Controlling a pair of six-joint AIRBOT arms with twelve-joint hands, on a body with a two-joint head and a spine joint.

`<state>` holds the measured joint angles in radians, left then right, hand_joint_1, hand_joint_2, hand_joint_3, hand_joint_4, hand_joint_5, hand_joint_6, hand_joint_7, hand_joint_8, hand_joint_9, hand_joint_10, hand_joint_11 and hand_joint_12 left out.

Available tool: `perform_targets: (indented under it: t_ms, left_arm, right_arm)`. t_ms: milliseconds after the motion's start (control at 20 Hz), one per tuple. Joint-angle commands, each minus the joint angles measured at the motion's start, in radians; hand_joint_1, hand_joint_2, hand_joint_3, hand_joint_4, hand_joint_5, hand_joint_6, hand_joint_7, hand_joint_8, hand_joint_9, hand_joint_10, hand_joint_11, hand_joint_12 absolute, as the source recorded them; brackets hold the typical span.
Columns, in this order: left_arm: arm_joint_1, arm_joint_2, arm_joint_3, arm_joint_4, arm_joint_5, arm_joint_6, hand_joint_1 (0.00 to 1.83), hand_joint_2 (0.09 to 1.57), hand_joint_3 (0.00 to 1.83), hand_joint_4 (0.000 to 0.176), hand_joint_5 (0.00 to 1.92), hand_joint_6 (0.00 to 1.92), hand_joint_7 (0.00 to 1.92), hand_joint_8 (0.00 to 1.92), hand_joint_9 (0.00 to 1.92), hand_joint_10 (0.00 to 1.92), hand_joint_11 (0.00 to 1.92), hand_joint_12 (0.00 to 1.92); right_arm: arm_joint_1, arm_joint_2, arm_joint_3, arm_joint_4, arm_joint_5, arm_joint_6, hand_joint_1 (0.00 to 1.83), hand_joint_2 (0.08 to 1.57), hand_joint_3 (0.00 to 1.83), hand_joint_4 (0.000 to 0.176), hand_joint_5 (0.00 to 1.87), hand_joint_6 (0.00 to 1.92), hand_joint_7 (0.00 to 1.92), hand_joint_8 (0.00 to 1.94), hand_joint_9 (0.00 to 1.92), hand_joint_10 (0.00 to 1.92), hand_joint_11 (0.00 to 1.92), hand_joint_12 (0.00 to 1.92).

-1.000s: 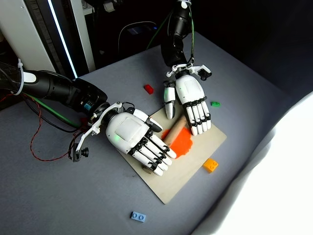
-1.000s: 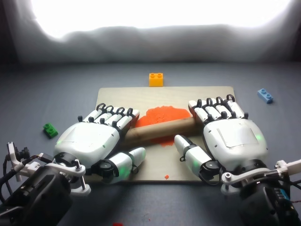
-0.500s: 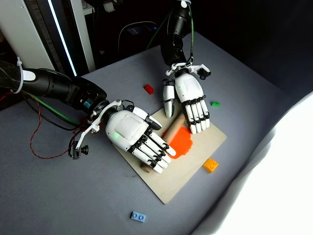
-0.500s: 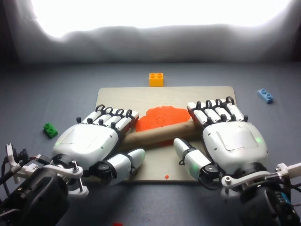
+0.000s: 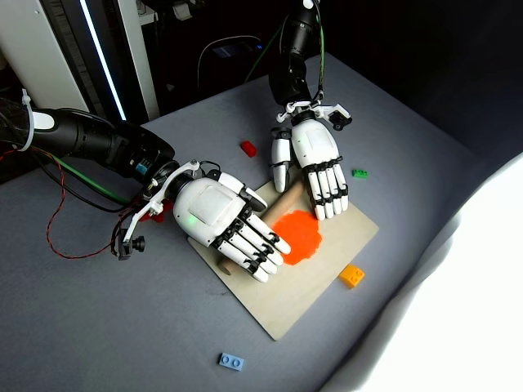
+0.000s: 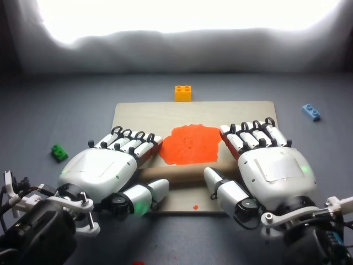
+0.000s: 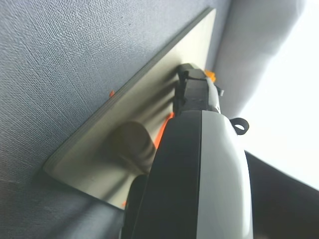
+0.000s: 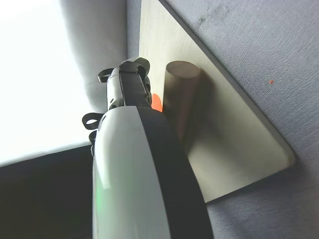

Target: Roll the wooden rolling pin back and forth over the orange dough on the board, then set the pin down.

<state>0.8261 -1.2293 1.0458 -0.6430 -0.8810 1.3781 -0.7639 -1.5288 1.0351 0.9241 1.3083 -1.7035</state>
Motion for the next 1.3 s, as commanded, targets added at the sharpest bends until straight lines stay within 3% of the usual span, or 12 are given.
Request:
perform_targets:
  t_ms: [0,150,250,1250]
  left_arm:
    - [0.004,0.007,-0.005,0.027,-0.042,-0.007,0.00,1.49,0.00,0.000,0.12,0.00,0.20,0.00,0.15,0.00,0.00,0.37]
    - [0.008,0.009,-0.009,0.031,-0.042,-0.007,0.00,1.49,0.00,0.000,0.13,0.00,0.19,0.00,0.14,0.00,0.00,0.37]
    - [0.013,0.011,-0.014,0.036,-0.042,-0.007,0.00,1.50,0.00,0.000,0.16,0.01,0.21,0.00,0.18,0.01,0.00,0.49]
    - [-0.010,0.040,-0.026,0.052,-0.035,-0.013,0.00,1.49,0.00,0.000,0.15,0.00,0.22,0.00,0.17,0.00,0.00,0.43]
  right_arm:
    - [-0.003,0.007,-0.004,-0.076,0.094,-0.003,0.00,1.33,0.00,0.000,0.26,0.00,0.27,0.00,0.21,0.01,0.00,0.44]
    - [-0.008,0.009,-0.007,-0.076,0.093,-0.005,0.00,1.33,0.00,0.000,0.27,0.01,0.28,0.01,0.21,0.01,0.00,0.43]
    - [-0.008,0.010,-0.008,-0.076,0.093,-0.006,0.00,1.33,0.00,0.000,0.25,0.01,0.26,0.00,0.20,0.00,0.00,0.39]
    - [-0.001,0.040,-0.017,-0.106,0.090,-0.010,0.00,1.34,0.00,0.000,0.26,0.01,0.28,0.00,0.22,0.00,0.00,0.44]
